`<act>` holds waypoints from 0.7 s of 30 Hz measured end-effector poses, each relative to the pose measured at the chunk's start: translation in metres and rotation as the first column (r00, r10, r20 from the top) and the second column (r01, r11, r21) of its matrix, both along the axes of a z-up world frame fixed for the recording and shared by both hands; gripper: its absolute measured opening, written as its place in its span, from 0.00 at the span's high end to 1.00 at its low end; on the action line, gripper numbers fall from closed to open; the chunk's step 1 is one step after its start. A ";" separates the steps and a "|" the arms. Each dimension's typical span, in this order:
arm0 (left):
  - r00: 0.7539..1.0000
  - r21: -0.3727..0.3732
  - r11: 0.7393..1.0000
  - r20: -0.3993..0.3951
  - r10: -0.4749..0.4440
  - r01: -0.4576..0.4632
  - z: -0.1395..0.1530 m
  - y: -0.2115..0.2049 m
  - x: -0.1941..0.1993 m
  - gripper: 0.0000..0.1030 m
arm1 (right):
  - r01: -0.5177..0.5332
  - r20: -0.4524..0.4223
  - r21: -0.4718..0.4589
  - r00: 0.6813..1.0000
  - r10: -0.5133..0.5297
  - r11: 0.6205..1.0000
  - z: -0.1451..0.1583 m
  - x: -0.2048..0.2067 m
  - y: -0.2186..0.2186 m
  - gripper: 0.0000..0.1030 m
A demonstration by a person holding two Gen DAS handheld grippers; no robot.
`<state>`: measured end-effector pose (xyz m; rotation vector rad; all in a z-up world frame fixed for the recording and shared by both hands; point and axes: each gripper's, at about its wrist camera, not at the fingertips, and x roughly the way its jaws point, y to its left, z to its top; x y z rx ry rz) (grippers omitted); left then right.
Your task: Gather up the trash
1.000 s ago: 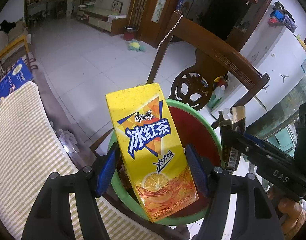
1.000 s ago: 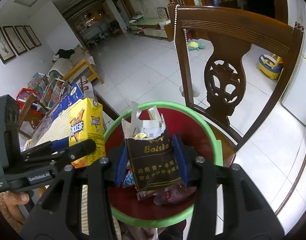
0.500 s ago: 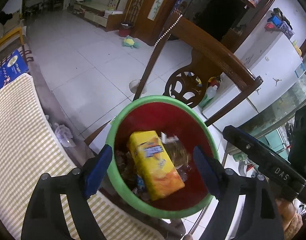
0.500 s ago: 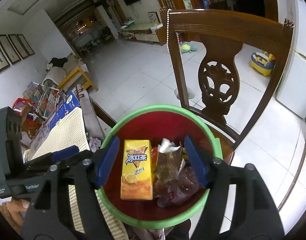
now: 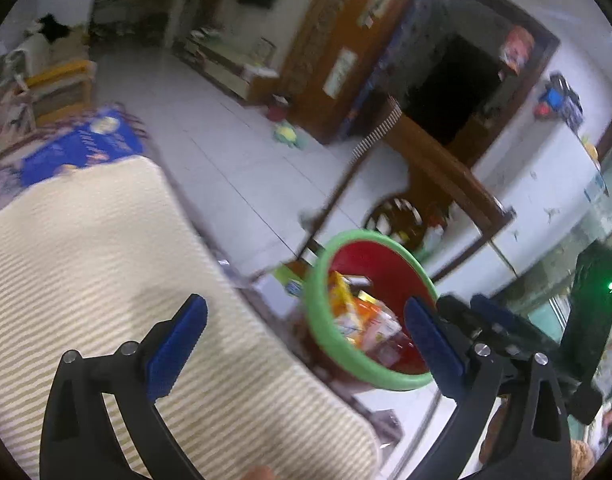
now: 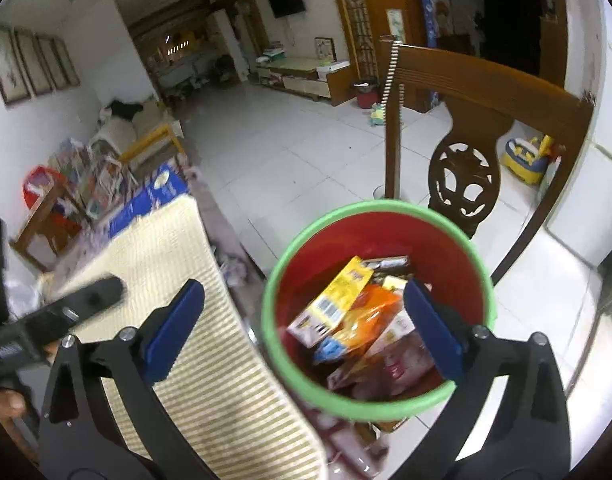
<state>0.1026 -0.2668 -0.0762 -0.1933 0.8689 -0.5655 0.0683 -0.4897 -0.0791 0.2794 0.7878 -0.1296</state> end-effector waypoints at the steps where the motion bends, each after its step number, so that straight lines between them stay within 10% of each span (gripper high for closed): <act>1: 1.000 -0.005 1.000 0.015 0.020 -0.020 0.003 0.010 -0.003 0.08 | -0.011 0.002 -0.014 1.000 0.011 1.000 0.001 -0.001 0.012 0.05; 7: 0.952 -0.015 0.972 0.202 0.231 -0.233 0.032 0.115 -0.037 0.08 | -0.075 0.118 -0.137 0.989 0.091 0.988 0.026 -0.009 0.108 0.05; 13: 0.826 0.013 0.908 0.419 0.376 -0.419 0.060 0.185 -0.073 0.08 | -0.065 0.272 -0.226 0.954 0.127 0.972 0.050 -0.024 0.184 0.05; 21: 0.757 0.009 0.866 0.490 0.433 -0.501 0.083 0.234 -0.089 0.08 | -0.119 0.245 -0.262 0.952 0.185 0.958 0.048 -0.029 0.234 0.05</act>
